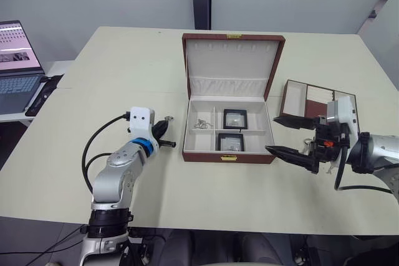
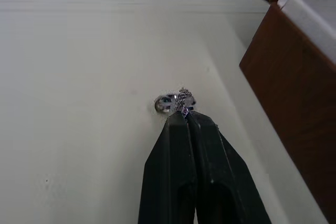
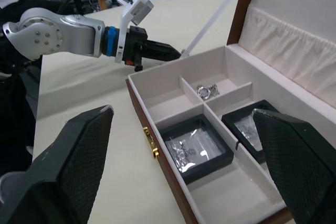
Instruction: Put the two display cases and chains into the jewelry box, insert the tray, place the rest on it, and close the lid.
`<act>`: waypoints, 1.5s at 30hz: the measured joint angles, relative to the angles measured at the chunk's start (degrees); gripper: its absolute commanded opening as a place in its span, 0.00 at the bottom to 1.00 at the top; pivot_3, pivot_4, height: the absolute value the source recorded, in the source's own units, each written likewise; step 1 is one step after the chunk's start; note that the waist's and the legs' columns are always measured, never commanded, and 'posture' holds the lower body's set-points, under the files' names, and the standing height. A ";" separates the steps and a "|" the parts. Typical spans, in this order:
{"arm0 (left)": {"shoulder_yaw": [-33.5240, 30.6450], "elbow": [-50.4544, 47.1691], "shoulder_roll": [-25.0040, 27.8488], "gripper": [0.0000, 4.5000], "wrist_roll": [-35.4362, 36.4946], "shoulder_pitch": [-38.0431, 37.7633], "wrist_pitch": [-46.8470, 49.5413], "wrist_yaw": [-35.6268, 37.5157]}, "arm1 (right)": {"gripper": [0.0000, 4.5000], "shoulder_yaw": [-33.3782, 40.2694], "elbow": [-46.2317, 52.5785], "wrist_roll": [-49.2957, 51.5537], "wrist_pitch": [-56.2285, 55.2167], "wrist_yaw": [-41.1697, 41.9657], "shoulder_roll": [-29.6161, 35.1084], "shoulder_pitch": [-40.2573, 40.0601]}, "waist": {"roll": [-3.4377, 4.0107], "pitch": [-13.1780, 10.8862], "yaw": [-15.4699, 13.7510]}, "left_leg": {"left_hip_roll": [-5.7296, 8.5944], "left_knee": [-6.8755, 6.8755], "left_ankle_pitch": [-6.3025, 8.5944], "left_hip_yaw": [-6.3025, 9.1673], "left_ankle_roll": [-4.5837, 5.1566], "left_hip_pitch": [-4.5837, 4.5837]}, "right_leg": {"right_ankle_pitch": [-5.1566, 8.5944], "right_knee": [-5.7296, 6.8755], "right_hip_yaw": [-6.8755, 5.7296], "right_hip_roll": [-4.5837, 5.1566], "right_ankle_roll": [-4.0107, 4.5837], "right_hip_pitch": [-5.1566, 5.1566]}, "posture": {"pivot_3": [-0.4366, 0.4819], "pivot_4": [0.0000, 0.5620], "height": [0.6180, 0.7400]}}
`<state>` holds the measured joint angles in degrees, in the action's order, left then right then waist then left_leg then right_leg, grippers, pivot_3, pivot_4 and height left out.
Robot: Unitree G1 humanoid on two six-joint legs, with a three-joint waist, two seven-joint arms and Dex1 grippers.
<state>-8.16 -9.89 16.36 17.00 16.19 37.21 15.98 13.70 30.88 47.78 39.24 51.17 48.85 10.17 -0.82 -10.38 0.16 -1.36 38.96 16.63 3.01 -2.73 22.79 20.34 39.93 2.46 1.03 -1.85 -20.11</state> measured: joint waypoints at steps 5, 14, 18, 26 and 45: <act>-1.56 -4.53 1.90 0.00 2.31 1.17 2.22 1.01 | 1.00 0.99 0.56 1.92 0.33 -1.12 0.01 0.73 | 0.00 0.00 -0.02 | 0.02 0.00 0.00 0.00 0.00 0.00 | 0.00 -0.01 -0.01 0.00 0.00 0.01 | 0.48 0.27 1.00; -2.53 -8.73 5.33 0.00 8.77 5.48 5.64 5.54 | 1.00 0.99 0.55 1.95 0.09 -1.78 0.00 0.96 | -0.01 -0.01 0.02 | 0.00 -0.01 0.00 -0.03 0.00 0.01 | 0.00 -0.01 0.00 -0.02 0.00 -0.01 | 0.48 0.27 1.00; -2.59 -9.00 9.23 0.00 13.72 7.25 7.97 11.26 | 1.00 2.64 0.73 1.94 -0.06 -2.67 0.00 -0.78 | -0.04 -0.02 0.02 | 0.00 -0.01 -0.01 0.02 -0.01 0.04 | 0.00 -0.01 -0.02 -0.03 0.00 -0.03 | 0.48 0.27 1.00; -0.29 -8.78 16.79 0.00 23.71 14.99 13.15 25.99 | 1.00 7.81 4.25 2.30 -0.13 -4.92 -0.28 -7.44 | -0.06 -0.04 0.05 | 0.02 -0.01 -0.01 -0.03 -0.01 0.02 | 0.00 -0.02 0.00 -0.20 0.00 -0.01 | 0.48 0.27 1.00; 14.99 2.63 21.05 0.00 17.21 19.31 5.70 44.45 | 1.00 21.35 13.01 3.26 -0.27 -9.25 -2.15 -24.33 | -0.05 -0.04 0.17 | -0.09 -0.02 0.00 -0.05 0.00 0.01 | 0.00 -0.02 0.07 -0.46 0.00 -0.02 | 0.48 0.27 1.00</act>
<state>6.83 -7.25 37.41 34.21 35.50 42.91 60.43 35.04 43.89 51.03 38.98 41.92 46.70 -14.16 -0.88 -10.42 0.34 -1.44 38.94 16.63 2.96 -2.73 22.80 20.35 39.91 2.53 0.56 -1.85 -20.12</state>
